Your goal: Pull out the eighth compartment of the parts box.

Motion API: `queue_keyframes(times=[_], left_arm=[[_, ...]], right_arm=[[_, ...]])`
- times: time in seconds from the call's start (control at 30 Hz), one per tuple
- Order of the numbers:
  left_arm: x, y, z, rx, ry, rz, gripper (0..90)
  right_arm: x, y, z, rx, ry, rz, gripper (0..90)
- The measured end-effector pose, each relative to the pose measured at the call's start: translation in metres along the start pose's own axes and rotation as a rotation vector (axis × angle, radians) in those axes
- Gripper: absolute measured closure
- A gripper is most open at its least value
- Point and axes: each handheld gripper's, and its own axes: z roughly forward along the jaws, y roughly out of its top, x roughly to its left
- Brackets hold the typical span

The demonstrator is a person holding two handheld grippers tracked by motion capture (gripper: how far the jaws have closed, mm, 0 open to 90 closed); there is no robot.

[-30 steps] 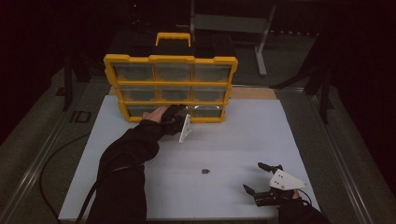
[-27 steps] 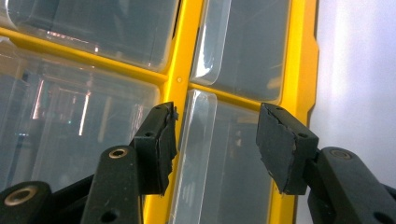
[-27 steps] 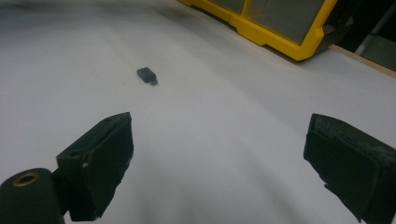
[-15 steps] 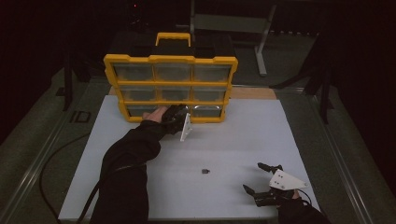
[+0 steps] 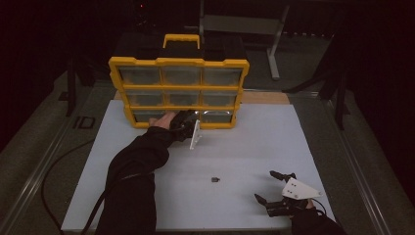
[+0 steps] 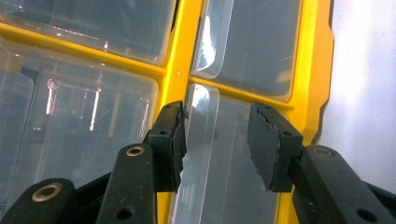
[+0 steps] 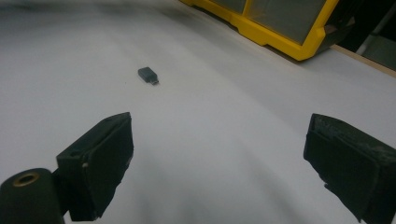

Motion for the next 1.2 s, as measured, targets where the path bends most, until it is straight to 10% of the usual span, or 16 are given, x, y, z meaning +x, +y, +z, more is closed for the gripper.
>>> queue_keyframes(times=[1.2], left_arm=[[0.0,0.023,0.005,0.178,0.041,0.113,69.2]], right_arm=[[0.001,0.001,0.001,0.003,0.002,-0.003,8.3]])
